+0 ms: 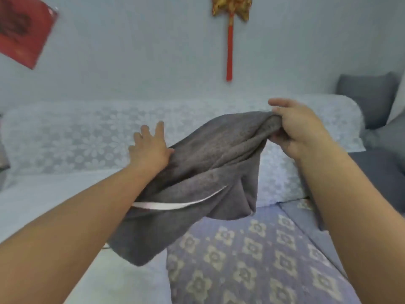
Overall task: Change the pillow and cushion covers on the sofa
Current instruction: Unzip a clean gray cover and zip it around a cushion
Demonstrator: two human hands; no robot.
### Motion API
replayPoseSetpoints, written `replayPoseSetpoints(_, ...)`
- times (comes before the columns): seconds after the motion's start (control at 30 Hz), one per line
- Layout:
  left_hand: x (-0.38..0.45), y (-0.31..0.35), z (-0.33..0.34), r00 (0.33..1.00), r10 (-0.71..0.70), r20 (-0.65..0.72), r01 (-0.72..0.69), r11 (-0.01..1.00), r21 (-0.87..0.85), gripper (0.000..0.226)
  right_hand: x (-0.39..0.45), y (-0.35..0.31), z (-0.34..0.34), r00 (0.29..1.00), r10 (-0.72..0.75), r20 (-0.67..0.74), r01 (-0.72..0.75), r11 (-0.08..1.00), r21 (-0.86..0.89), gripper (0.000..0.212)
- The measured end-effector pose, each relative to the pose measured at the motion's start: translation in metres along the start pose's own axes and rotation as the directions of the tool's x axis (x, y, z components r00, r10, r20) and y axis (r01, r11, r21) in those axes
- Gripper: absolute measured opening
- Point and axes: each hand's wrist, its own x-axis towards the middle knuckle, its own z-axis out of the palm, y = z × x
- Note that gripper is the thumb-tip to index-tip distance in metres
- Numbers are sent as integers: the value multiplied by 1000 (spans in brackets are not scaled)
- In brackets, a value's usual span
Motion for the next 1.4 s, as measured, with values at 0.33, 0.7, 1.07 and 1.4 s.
replayPoseSetpoints(0.33, -292, 20, 194, 571, 273, 774, -282, 951, -127, 56, -114, 283, -140, 673, 639, -372, -726, 668, -167, 11)
replayPoseSetpoints(0.7, -332, 27, 156, 623, 264, 736, -205, 963, -172, 73, -161, 323, -117, 847, 269, 458, 242, 573, -783, 13)
replayPoseSetpoints(1.07, -255, -48, 224, 879, -237, 413, 139, 957, 254, 81, -152, 360, -88, 825, 339, 453, 379, 262, -887, 12)
replayPoseSetpoints(1.4, -214, -35, 214, 855, -348, 384, 436, 885, -167, 8, -110, 317, -149, 954, 50, -296, -289, 422, -860, 6)
